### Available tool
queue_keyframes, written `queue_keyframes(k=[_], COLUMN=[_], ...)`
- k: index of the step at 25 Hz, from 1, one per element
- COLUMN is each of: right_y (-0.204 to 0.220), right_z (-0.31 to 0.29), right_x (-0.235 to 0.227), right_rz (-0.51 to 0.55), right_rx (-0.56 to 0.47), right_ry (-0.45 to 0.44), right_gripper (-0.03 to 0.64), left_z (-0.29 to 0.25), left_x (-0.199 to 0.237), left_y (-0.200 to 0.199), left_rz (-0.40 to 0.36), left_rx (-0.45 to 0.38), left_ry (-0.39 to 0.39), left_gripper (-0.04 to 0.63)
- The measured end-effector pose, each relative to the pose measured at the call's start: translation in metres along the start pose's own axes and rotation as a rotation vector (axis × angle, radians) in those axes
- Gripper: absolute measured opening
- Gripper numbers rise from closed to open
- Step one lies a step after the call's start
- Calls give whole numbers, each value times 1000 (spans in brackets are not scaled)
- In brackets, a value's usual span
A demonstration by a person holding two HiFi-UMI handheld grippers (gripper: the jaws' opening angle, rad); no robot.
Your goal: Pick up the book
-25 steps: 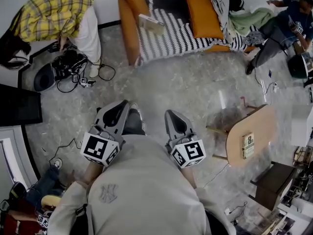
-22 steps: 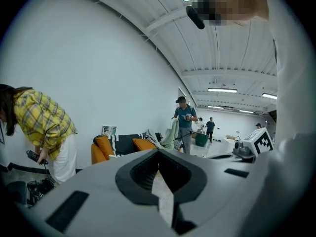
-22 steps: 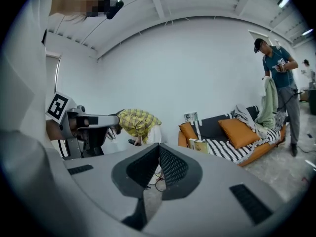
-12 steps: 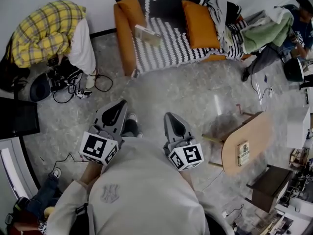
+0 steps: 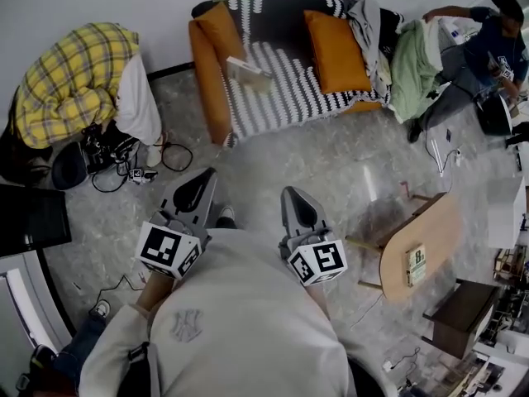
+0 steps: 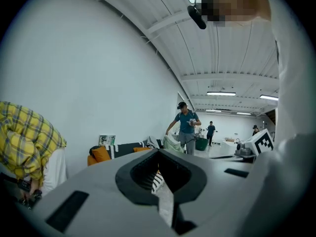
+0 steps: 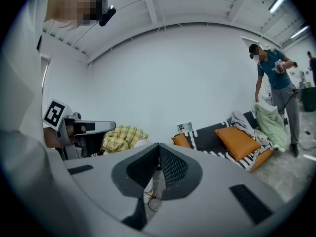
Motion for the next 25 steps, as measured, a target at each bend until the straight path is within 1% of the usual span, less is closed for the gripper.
queue_keyframes(k=[9,15,18,25], right_y=[-6,-12,-10,-4], right_z=[-21,-30,-31,-54], right_x=[3,0,-4,-12], right_rz=[15,26,22,5], right_rx=[-22,-11,11,44], right_ry=[24,11,8,-10], right_gripper=[18,18,18,18], left_z=[-10,-18,-22,-31], left_x=[20,19,15,32], left_y=[-11,-4,-2,6], left_rz=[-13,18,31,58], left_rx=[-13,3,10,22], left_ry=[34,40,49,-2], left_gripper=[9,9,9,9])
Point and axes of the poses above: the fingertips, and each gripper's own axes: z backward along the fingers, x to its left, y out of its underside, the point moved 1 cm from there along z, backward along the fingers, and after that the axes turned 5 degrees about -x, right-handed, at the moved point
